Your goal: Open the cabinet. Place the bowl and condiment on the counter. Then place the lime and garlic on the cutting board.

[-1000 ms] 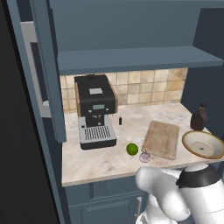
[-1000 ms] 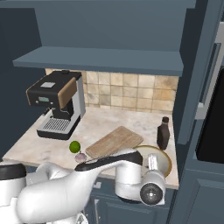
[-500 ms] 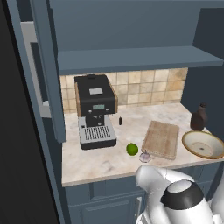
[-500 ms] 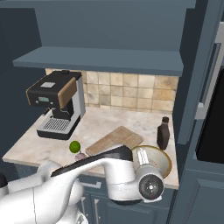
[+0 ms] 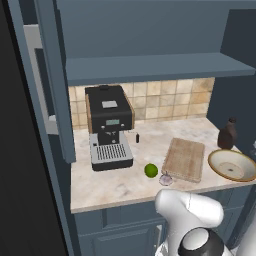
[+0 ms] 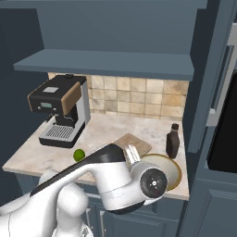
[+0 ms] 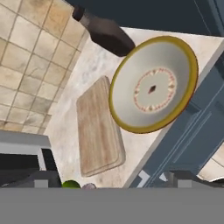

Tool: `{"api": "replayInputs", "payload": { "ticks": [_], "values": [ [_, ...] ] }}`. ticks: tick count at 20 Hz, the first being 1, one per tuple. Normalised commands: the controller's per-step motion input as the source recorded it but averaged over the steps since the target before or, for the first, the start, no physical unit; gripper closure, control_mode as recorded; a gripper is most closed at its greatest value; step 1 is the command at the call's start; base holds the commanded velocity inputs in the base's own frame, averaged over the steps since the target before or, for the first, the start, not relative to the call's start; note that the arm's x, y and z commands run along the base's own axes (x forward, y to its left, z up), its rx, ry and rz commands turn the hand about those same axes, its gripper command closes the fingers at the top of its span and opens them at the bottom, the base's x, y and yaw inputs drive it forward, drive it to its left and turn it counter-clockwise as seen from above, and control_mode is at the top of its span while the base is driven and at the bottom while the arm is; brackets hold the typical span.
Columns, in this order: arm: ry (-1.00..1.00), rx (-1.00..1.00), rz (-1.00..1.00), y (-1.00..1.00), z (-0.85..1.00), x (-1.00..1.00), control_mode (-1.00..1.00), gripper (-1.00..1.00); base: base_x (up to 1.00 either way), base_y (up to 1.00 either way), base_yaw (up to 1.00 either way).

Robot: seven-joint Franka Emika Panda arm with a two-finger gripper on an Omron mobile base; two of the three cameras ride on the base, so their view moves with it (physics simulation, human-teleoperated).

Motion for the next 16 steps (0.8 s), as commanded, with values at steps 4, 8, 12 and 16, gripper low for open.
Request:
{"api": "replayInputs", "payload": {
  "ticks": [4, 8, 12, 16],
  "values": [
    [0.00, -0.03, 0.13, 0.52, 0.54, -0.03, -1.00, -1.00, 0.00, 0.00, 0.00],
    [0.00, -0.05, 0.07, 0.54, 0.34, 0.00, -1.00, -1.00, 0.00, 0.00, 0.00],
    [0.00, -0.07, 0.03, 0.55, 0.21, 0.00, -1.00, -1.00, 0.00, 0.00, 0.00],
    [0.00, -0.10, 0.01, 0.68, 0.11, 0.00, -1.00, -1.00, 0.00, 0.00, 0.00]
  ]
}}
